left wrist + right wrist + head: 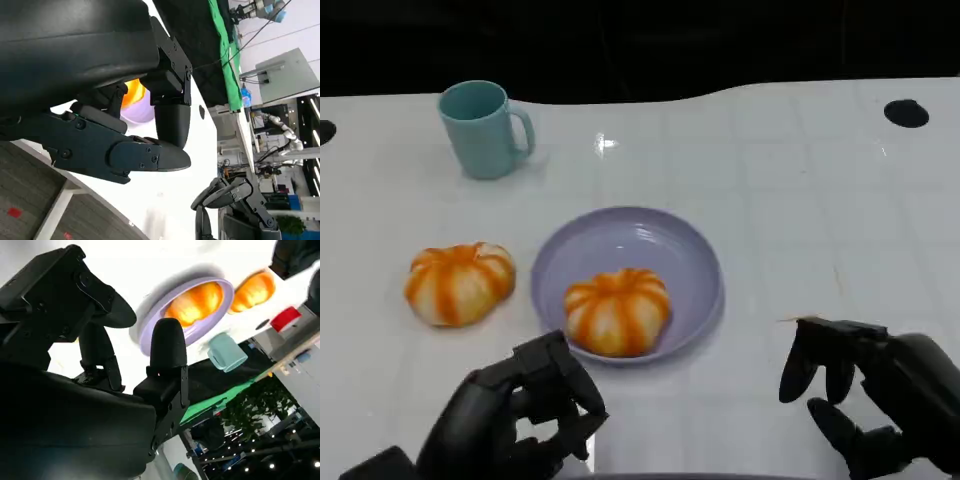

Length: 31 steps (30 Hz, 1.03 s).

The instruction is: Grasp the bread from the table and place it into the plate.

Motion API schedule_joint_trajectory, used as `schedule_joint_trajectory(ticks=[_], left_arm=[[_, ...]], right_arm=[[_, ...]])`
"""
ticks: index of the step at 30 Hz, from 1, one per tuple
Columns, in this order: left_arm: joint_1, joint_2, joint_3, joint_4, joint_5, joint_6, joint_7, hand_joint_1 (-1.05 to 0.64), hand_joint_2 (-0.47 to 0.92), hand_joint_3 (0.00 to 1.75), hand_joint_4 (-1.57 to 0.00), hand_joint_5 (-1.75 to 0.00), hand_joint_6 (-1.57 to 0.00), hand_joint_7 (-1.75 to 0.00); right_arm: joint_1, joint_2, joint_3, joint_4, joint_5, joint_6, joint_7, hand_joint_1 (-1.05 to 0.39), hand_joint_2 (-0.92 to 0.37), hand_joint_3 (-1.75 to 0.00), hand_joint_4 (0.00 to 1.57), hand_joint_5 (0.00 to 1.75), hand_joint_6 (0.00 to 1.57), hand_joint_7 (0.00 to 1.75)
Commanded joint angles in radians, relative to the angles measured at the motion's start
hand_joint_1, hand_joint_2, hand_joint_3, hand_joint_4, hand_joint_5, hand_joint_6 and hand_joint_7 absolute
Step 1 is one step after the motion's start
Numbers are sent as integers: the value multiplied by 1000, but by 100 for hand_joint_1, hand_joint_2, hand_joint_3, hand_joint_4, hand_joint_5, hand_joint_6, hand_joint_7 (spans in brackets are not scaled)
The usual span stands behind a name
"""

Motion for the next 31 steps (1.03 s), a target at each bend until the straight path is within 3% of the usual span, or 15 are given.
schedule_joint_trajectory(ticks=[1,14,31], left_arm=[[-1,16,10,15,-4,-13,-5,-46,92,30,-69,-175,-59,-157],[-17,21,18,67,2,-54,-4,-50,92,29,-69,-175,-63,-154],[-21,22,19,72,-8,-58,-14,-49,92,26,-71,-175,-65,-153]], right_arm=[[5,-2,5,23,-31,-12,-44,2,-21,-139,69,175,55,161],[-4,-8,10,55,-40,-14,-63,4,-21,-135,72,175,61,153],[-7,-12,17,68,-35,-26,-70,3,-19,-134,74,175,62,156]])
